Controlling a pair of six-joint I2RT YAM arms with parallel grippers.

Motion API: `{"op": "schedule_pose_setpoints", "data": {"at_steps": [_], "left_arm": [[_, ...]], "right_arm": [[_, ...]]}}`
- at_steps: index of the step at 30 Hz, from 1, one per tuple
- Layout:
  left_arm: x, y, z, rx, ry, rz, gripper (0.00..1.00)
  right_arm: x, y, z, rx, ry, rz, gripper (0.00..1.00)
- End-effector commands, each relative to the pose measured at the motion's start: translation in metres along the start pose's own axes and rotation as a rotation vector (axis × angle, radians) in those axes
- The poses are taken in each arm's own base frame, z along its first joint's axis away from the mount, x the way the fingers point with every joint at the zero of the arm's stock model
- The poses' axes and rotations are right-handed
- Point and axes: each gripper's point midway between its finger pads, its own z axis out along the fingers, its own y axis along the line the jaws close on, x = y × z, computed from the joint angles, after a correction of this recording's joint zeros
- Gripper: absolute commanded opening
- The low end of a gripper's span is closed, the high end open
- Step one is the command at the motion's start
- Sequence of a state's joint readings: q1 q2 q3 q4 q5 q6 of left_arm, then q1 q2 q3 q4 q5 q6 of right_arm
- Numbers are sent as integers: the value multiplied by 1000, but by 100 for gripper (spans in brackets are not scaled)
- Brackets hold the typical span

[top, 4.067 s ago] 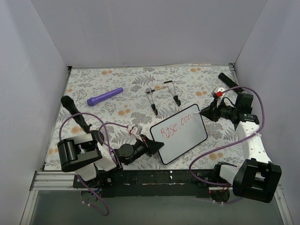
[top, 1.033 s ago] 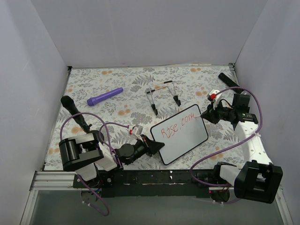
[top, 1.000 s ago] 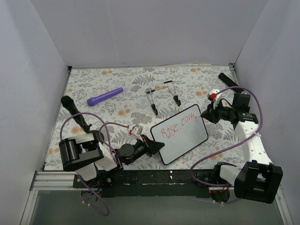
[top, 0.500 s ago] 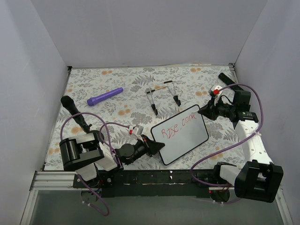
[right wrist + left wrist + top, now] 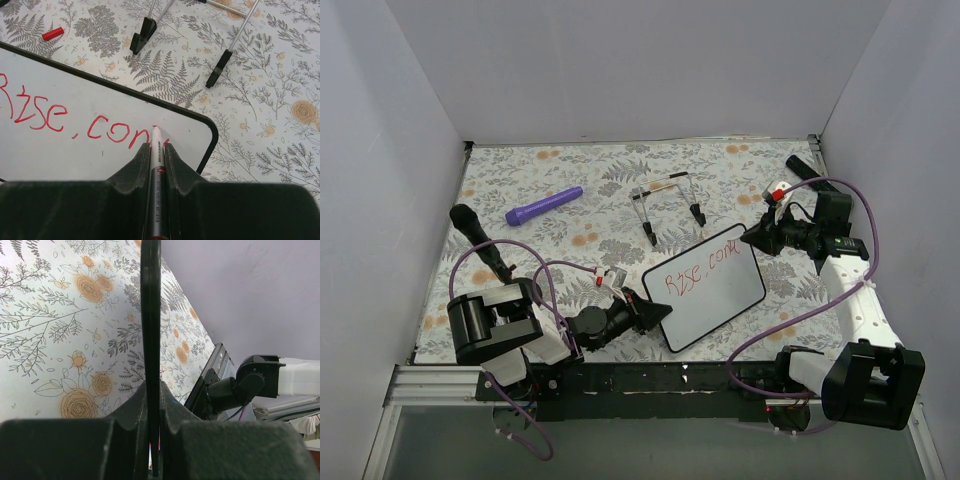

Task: Write a sentence on the whiteboard
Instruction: Write on the whiteboard with the whiteboard.

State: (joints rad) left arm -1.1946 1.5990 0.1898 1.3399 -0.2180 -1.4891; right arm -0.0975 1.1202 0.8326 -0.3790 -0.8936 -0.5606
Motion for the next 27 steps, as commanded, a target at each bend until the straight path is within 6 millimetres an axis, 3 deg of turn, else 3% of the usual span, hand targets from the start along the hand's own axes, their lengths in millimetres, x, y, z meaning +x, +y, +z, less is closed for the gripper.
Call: {"op": "schedule_pose_setpoints", "data": {"at_steps": [1,18,27], "left_arm": [[-21,-31,-2,134,-87,12,0],[-19,-31,-2,134,-80,10,0],[-18,-31,-2,135,-77,10,0]], "right_arm": [[-15,1,-6,32,-40,-74,1],[10,-1,-1,35,21,-21,1],[7,-3,0,36,13,-24,1]]}}
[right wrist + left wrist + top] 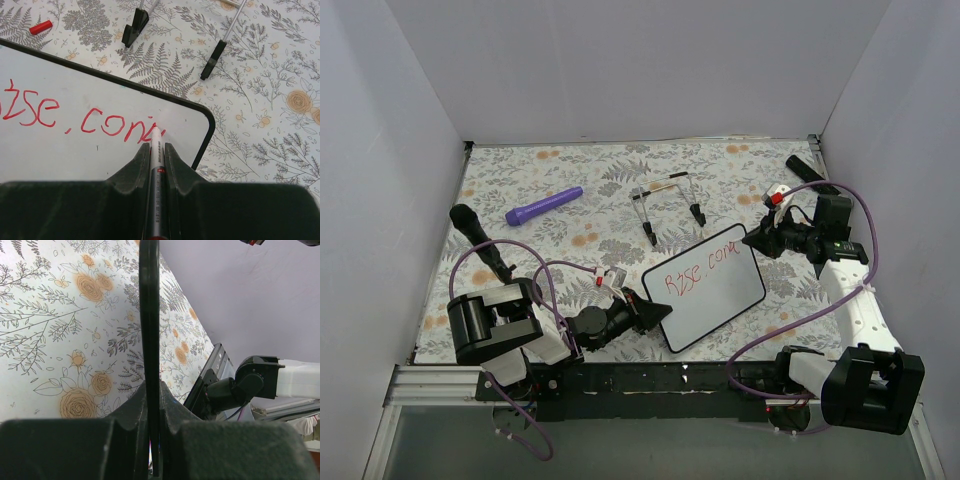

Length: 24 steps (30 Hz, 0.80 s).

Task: Write a sentence on the whiteboard
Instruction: Write on the whiteboard with the whiteboard.

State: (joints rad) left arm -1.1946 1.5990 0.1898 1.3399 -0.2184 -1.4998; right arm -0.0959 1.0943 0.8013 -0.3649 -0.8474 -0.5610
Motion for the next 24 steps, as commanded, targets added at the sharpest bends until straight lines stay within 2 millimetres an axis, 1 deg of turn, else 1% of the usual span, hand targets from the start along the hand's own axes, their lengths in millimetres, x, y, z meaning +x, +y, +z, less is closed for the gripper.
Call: {"op": "schedule_pose_setpoints", "data": {"at_steps": [1,3,6,10,19,22,24], "left_arm": [[-19,-31,-2,139,-77,22,0],[-19,-32,-2,141,-79,21,0],[-19,-32,-3,141,-79,21,0],[-20,-32,-3,140,-82,21,0],[-20,-31,-4,137,-83,21,0],[-20,-31,-3,137,-83,21,0],[-20,-31,-3,135,-84,23,0]], "right_arm": [[-2,-1,2,2,-10,-17,1],[-7,-5,1,22,-23,-24,1],[-8,-10,0,56,-26,-23,1],[-4,-14,0,82,-10,-16,1],[5,-11,0,62,20,-5,1],[7,-5,0,38,26,-4,1],[5,1,-1,14,16,-13,1]]}}
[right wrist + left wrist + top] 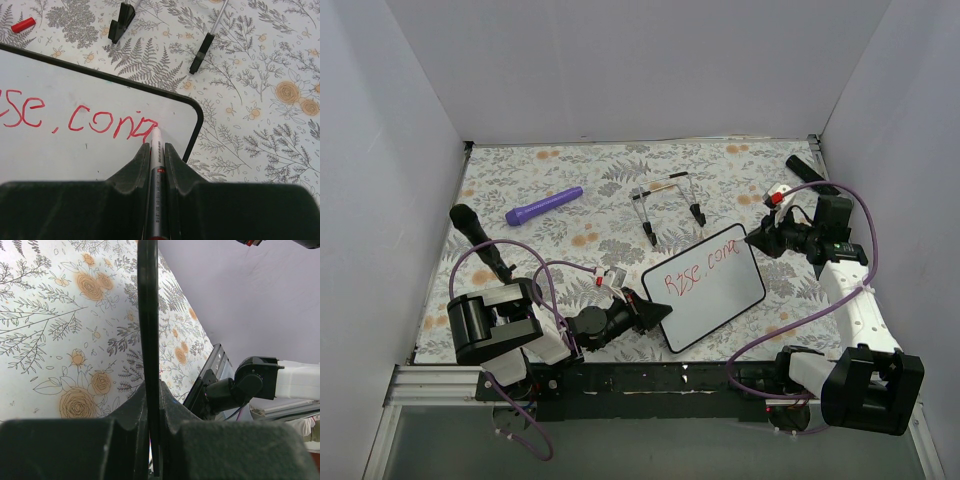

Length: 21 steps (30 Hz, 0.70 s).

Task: Write a sentence on the whiteboard
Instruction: Write on the whiteboard with the whiteboard.

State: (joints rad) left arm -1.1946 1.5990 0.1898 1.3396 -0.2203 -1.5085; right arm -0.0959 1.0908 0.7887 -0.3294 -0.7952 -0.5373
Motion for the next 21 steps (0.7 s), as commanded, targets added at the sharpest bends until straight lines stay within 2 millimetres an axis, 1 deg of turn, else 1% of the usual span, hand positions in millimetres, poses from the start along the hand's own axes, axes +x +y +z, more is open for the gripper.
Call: {"op": "schedule_pose_setpoints", "data": {"at_steps": [1,6,9,11,14,17,21], "left_arm": [[-20,-31,-2,136,-83,30,0],[-20,-29,-3,128,-84,30,0],[-20,-29,-3,126,-84,29,0],[-20,-29,-3,127,-83,30,0],[-20,-30,-4,132,-83,30,0],[-20,-30,-4,133,-84,30,0],[-20,-30,-5,136,-83,30,0]], "right_arm": [[0,12,-3,-42,-3,-19,1],[-20,18,-13,-39,-55,-61,1],[-33,18,-21,-18,-79,-87,1],[-37,17,-25,-6,-85,-92,1],[-37,14,-27,5,-88,-89,1],[-32,12,-27,6,-95,-76,1],[-23,15,-26,-9,-107,-58,1]]}}
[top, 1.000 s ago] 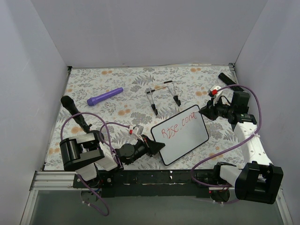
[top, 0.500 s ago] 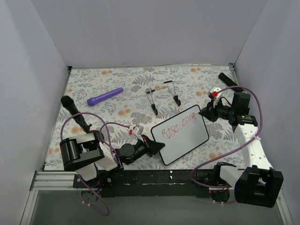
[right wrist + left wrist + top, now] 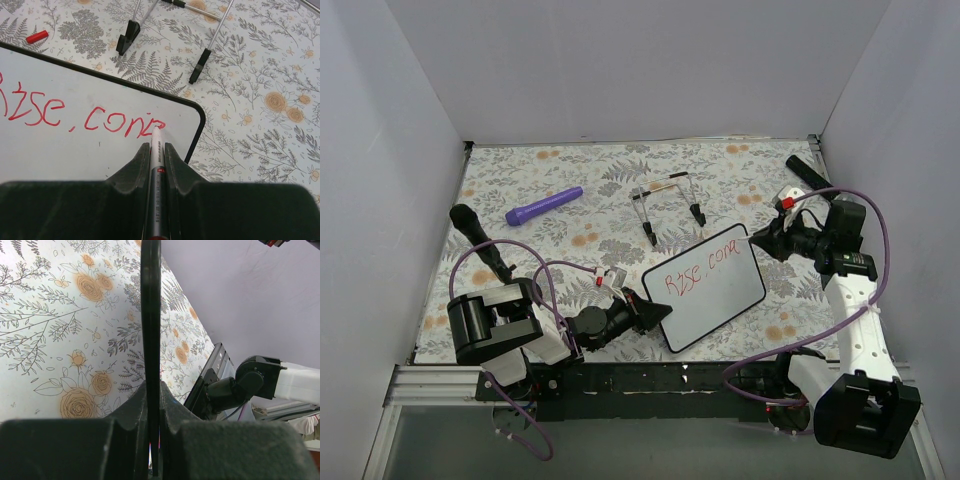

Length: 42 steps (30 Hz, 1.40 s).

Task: Write a sentence on the whiteboard
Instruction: Write on the whiteboard with the whiteboard.

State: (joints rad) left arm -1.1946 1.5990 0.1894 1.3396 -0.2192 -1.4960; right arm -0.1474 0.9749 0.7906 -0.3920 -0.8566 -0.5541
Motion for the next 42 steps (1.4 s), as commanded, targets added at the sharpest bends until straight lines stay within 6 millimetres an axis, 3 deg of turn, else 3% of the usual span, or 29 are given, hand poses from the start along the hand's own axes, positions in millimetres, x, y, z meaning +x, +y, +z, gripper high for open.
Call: {"op": "schedule_pose_setpoints", "data": {"at_steps": [1,19,42], "left_arm": [[-20,-31,-5,137,-85,17,0],[-22,-31,-7,140,-90,17,0],[-22,-30,-8,135,-91,16,0]], "right_arm": [[-5,5,-1,-25,-48,-17,1],[-3,19,-1,-102,-91,-16,1],[0,21,-5,-113,-101,-15,1]]}}
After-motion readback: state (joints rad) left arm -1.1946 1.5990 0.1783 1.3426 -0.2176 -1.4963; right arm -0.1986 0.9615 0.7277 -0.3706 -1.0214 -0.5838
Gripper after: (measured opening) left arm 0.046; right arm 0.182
